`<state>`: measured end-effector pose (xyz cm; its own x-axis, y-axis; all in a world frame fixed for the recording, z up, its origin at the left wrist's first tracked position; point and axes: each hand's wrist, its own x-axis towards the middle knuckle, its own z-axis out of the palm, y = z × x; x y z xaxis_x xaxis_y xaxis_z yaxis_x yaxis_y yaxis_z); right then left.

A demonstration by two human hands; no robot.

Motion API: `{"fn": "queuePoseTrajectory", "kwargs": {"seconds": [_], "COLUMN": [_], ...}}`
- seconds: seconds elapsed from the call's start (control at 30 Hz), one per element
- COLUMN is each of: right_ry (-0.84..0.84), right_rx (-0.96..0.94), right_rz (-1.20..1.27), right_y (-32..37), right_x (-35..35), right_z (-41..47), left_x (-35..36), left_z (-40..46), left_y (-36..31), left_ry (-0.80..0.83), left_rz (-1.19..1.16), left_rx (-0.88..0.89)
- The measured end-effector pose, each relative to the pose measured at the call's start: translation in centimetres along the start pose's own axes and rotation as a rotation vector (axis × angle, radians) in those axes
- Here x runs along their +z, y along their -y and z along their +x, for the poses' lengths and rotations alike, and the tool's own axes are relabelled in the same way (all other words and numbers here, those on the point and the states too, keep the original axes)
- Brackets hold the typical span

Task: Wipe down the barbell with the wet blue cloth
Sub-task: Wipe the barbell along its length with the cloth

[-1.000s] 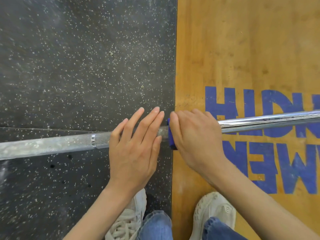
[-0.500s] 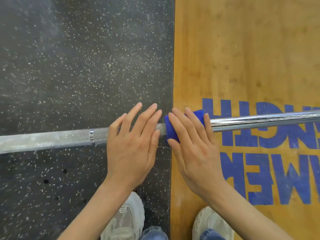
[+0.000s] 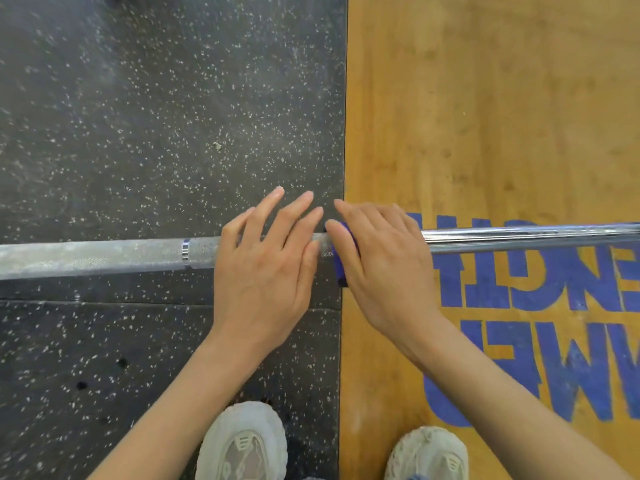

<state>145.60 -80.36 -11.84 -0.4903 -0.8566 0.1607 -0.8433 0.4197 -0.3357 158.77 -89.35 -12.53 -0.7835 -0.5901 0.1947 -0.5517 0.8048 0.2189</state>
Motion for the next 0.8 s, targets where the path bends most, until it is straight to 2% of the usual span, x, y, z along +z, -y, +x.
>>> {"fn": "queuePoseTrajectory", "kwargs": {"seconds": [0.17,0.33,0.63,0.8], "right_ry": [-0.057,-0.091,-0.015,-0.149], "right_rx": [-0.165,-0.082,-0.175,-0.092], "right_rz": [-0.067,-0.088,-0.146,-0.087], "right_y": [-0.9,-0.7,-2.1,-1.3], "right_x": [0.8,0.9,0.1,1.5], "right_z": [-4.1,1.3,0.3,0.6], "left_x": [0.0,0.1,-0.1,-0.3], "left_z": [1.3,2.8,4.5,4.5], "left_y": [0.5,0.9,1.6,1.9], "left_ry": [0.017,0.011,0.047,0.042], "left_rz": [-0.021,-0.038,-0.037,-0.01], "left_rx": [-0.001,-0.002,-0.005,0.031]}}
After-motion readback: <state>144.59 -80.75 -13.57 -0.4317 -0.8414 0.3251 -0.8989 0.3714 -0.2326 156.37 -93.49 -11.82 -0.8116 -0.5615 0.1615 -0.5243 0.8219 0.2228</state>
